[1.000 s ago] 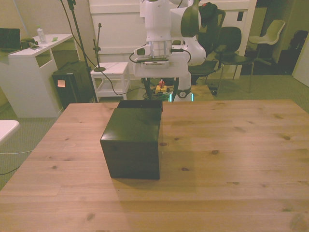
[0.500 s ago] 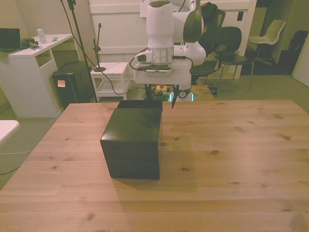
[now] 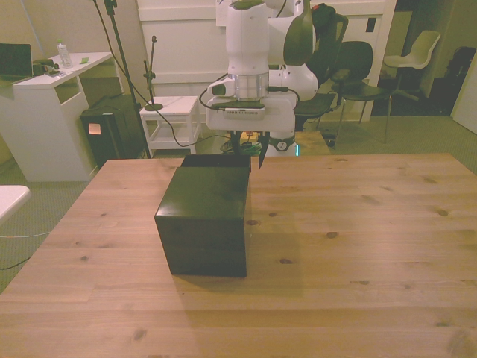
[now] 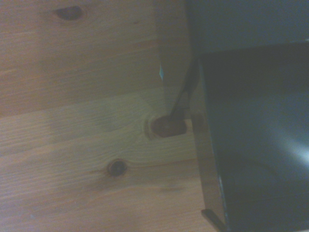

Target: Close the top drawer

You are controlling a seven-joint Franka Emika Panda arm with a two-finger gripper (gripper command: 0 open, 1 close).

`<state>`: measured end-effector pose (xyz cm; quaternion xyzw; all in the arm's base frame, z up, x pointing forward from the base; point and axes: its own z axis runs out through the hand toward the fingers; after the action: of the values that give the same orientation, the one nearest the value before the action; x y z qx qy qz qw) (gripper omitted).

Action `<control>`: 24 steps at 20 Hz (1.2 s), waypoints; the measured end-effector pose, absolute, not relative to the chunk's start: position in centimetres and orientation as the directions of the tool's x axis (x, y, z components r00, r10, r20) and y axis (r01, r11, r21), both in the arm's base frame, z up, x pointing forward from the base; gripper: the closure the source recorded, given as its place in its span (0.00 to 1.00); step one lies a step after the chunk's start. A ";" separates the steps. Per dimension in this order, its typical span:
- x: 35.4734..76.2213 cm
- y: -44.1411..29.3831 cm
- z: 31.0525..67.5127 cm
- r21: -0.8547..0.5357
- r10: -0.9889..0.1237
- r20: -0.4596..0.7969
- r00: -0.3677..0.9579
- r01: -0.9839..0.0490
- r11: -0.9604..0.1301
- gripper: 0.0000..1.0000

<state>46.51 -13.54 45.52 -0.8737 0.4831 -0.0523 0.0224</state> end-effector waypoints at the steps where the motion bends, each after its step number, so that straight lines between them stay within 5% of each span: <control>1: 46.5 -13.6 45.6 -0.090 -0.848 0.070 0.525 -0.843 -0.530 1.00; 24: 47.7 -17.5 47.7 -0.101 -0.873 0.112 0.475 -0.868 -0.486 1.00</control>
<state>47.72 -17.51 47.67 -0.8588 0.5068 -0.0739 0.0152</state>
